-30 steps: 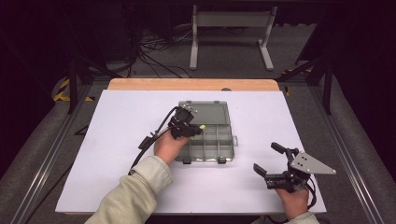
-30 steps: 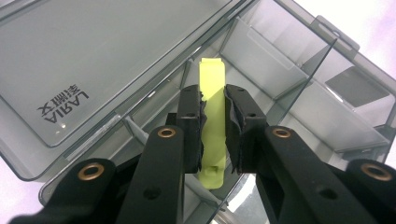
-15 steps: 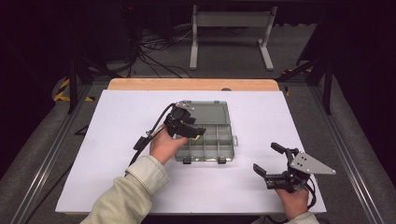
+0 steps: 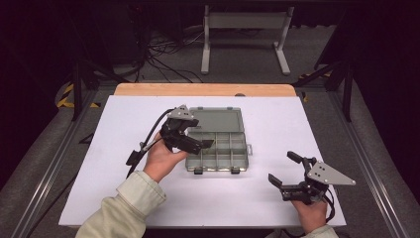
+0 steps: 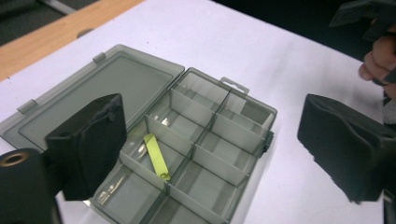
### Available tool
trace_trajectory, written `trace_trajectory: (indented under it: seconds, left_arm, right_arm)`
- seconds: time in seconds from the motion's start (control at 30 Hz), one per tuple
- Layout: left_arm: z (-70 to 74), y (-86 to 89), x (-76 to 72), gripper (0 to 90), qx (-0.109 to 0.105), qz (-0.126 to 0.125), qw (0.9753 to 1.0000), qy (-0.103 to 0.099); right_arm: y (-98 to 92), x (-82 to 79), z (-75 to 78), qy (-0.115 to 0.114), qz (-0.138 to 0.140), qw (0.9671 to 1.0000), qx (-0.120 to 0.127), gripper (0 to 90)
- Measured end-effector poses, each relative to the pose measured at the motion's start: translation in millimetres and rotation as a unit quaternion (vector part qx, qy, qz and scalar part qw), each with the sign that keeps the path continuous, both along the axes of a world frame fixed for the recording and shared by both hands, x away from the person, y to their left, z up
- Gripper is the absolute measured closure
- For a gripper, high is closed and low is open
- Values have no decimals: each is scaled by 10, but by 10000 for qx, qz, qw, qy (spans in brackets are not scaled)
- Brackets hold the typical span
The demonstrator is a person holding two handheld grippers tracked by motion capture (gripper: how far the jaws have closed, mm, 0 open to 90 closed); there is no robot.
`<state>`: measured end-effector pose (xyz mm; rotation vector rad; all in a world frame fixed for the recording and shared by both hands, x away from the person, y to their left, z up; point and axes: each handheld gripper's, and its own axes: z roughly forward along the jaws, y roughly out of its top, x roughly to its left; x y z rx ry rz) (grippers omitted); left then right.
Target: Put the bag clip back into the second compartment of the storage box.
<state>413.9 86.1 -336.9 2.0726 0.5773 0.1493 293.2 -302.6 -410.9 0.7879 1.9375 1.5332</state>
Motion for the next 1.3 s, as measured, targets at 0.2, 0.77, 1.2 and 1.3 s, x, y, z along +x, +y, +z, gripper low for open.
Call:
trace_trajectory:
  seconds: [0.2, 0.77, 1.2, 1.3]
  left_arm:
    - [77, 226, -161, 39, -110, 20, 9997, -201]
    - [-74, 883, -541, 24, -689, 268, 9944, -751]
    - [-420, 1308, -812, 28, -972, 732, 9890, -844]
    - [-555, 1400, -881, 31, -1023, 824, 9869, -932]
  right_arm:
    - [-3, -3, -1, 11, -8, 10000, 1, 38]
    - [9, 3, -15, 14, 36, 10000, 4, 38]
    - [26, -2, -18, -66, 81, 9999, -11, 28]
    - [32, -5, -19, -96, 96, 9999, -23, 23]
